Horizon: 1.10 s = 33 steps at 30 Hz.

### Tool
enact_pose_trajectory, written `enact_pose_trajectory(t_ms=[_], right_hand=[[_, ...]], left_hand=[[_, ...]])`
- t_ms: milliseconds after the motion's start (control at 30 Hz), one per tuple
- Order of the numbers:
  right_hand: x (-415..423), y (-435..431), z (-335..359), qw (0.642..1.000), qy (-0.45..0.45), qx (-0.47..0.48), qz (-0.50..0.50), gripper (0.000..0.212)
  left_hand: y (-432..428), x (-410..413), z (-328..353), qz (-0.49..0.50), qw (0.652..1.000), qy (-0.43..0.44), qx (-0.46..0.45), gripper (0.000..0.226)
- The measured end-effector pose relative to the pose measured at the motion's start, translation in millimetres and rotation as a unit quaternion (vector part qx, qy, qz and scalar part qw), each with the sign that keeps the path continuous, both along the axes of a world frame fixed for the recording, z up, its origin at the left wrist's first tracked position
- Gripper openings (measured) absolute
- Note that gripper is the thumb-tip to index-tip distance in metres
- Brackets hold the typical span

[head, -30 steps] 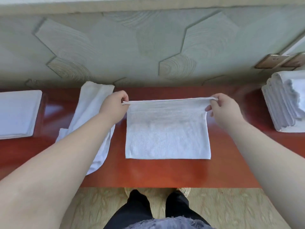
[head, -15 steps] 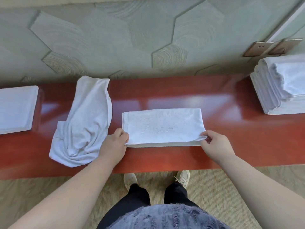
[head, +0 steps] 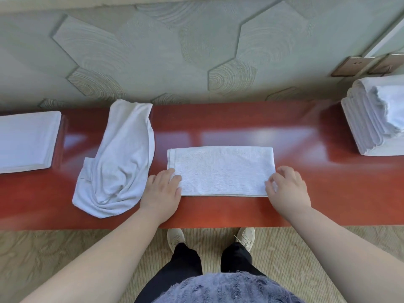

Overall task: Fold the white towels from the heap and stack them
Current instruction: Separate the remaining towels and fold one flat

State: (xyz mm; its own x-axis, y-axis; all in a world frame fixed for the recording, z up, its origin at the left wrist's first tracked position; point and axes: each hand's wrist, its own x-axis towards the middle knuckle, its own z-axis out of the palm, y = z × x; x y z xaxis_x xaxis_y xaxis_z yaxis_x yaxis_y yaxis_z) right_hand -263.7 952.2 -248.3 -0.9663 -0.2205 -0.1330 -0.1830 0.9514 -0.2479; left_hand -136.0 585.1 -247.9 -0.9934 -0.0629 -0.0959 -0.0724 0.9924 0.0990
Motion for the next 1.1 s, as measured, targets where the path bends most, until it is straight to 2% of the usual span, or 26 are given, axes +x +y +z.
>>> enact_pose_trajectory(t_ms=[133,300,433,533,667,767,867,933,1000,1067,1100], right_hand=[[-13,-39,1,0.995,-0.045,0.009,0.090,0.056],[-24,-68,-21,0.970,-0.111,0.109,0.189,0.075],[-29,-49,-37,0.971,-0.108,0.131,0.167,0.079],[-33,-50,-34,0.980,-0.116,0.101,0.128,0.078],[-49,-51,-21,0.993,-0.113,0.022,-0.017,0.063],[-76,-48,-10,0.995,-0.090,0.038,-0.022,0.049],[-118,-50,4,0.988,-0.131,0.077,-0.013,0.032],[-136,-52,14,0.972,-0.197,0.130,-0.002,0.028],[-143,-47,19,0.961,-0.235,0.147,0.000,0.021],[-139,-40,19,0.968,-0.240,0.068,-0.025,0.024],[-133,-36,19,0.968,-0.243,-0.001,-0.058,0.027]], left_hand=[[15,-44,0,-0.006,0.995,-0.100,0.012,0.067],[20,-87,-22,-0.020,0.986,-0.164,-0.004,0.081],[-8,-92,-39,0.106,0.980,-0.165,0.017,0.089],[-15,-101,-33,0.113,0.977,-0.181,0.012,0.079],[-26,-102,-25,0.182,0.973,-0.128,0.052,0.062],[-34,-107,-19,0.195,0.974,-0.081,0.077,0.044],[-41,-122,-11,0.220,0.965,-0.099,0.099,0.026],[-42,-128,-8,0.243,0.948,-0.106,0.174,0.022],[-40,-125,-6,0.266,0.924,-0.106,0.254,0.032],[-36,-118,-7,0.292,0.905,-0.102,0.291,0.042],[-34,-113,-8,0.308,0.898,-0.101,0.297,0.035]])
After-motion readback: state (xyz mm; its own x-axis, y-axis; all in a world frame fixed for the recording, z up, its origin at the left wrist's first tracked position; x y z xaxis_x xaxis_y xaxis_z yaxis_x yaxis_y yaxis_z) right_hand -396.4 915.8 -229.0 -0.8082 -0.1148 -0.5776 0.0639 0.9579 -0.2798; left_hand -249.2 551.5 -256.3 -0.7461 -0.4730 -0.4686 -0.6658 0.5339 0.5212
